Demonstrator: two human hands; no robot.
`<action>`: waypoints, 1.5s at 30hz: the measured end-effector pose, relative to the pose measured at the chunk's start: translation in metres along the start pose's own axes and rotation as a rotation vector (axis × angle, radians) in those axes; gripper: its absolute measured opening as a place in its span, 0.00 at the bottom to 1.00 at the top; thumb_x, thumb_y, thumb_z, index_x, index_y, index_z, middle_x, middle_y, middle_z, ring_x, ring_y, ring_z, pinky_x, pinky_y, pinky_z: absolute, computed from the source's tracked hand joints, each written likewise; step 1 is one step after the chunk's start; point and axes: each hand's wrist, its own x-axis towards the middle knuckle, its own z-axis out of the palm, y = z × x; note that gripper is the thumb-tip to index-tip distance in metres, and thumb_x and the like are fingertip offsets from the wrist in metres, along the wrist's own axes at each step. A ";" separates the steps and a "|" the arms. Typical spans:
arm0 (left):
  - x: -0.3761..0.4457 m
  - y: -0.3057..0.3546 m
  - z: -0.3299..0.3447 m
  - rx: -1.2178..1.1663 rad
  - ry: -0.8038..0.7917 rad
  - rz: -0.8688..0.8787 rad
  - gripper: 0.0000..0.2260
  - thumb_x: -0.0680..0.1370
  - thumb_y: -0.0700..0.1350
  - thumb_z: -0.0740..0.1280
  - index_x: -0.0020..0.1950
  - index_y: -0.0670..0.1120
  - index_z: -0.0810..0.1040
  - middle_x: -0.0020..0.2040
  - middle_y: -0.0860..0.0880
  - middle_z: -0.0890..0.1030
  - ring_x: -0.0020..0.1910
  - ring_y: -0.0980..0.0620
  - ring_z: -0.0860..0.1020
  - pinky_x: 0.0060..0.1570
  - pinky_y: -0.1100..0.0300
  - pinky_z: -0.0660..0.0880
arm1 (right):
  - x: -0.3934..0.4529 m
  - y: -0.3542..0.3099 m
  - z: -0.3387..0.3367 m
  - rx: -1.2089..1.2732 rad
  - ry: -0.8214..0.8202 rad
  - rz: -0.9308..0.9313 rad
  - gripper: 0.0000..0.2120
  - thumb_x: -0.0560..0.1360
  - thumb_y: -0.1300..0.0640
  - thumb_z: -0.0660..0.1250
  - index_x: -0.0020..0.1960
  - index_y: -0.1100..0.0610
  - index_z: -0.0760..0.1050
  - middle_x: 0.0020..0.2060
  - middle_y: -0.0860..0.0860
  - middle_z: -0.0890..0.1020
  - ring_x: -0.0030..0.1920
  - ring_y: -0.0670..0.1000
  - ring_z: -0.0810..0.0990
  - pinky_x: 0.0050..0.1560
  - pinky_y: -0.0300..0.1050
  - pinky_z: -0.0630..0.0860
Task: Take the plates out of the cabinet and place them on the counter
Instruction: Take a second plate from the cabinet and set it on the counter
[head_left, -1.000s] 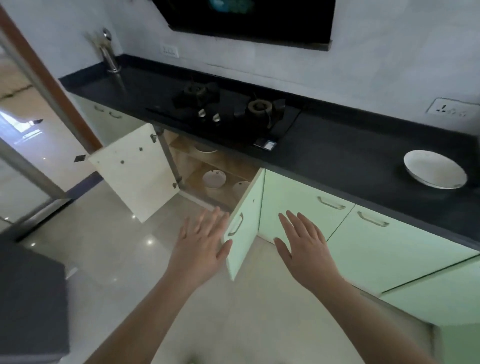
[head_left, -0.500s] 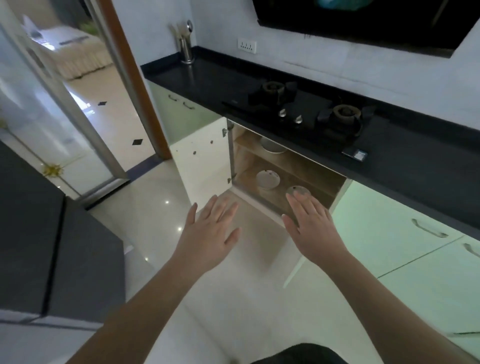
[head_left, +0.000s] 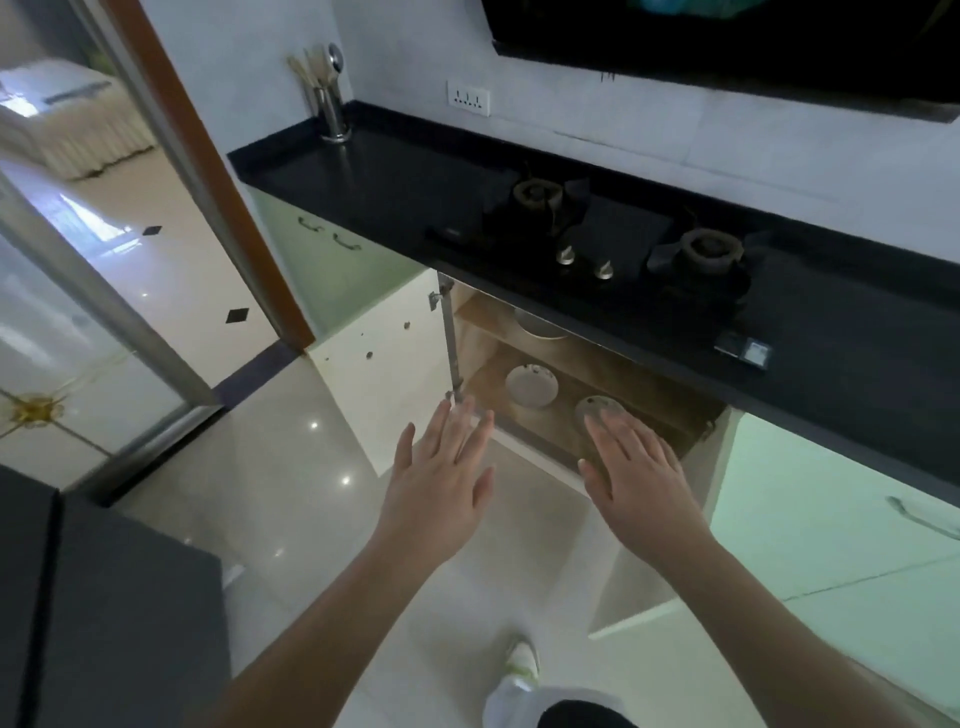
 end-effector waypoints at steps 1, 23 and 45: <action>0.016 -0.007 0.002 0.007 -0.009 0.009 0.26 0.82 0.57 0.49 0.79 0.51 0.57 0.80 0.49 0.57 0.79 0.46 0.53 0.73 0.43 0.57 | 0.017 -0.001 0.002 0.018 -0.002 0.016 0.30 0.79 0.39 0.40 0.77 0.50 0.53 0.76 0.48 0.59 0.77 0.50 0.53 0.76 0.53 0.55; 0.259 -0.182 0.040 -0.075 -0.045 0.301 0.28 0.81 0.58 0.53 0.78 0.47 0.60 0.77 0.46 0.65 0.76 0.45 0.62 0.71 0.44 0.63 | 0.255 -0.108 0.050 0.100 0.046 0.293 0.27 0.81 0.45 0.53 0.77 0.52 0.55 0.76 0.51 0.60 0.77 0.52 0.55 0.74 0.51 0.52; 0.416 -0.165 0.226 -0.106 -0.164 0.345 0.24 0.82 0.57 0.51 0.74 0.47 0.68 0.74 0.47 0.69 0.73 0.44 0.68 0.70 0.46 0.66 | 0.380 0.003 0.209 0.141 -0.071 0.416 0.29 0.81 0.47 0.52 0.78 0.54 0.50 0.78 0.53 0.56 0.78 0.53 0.52 0.75 0.50 0.49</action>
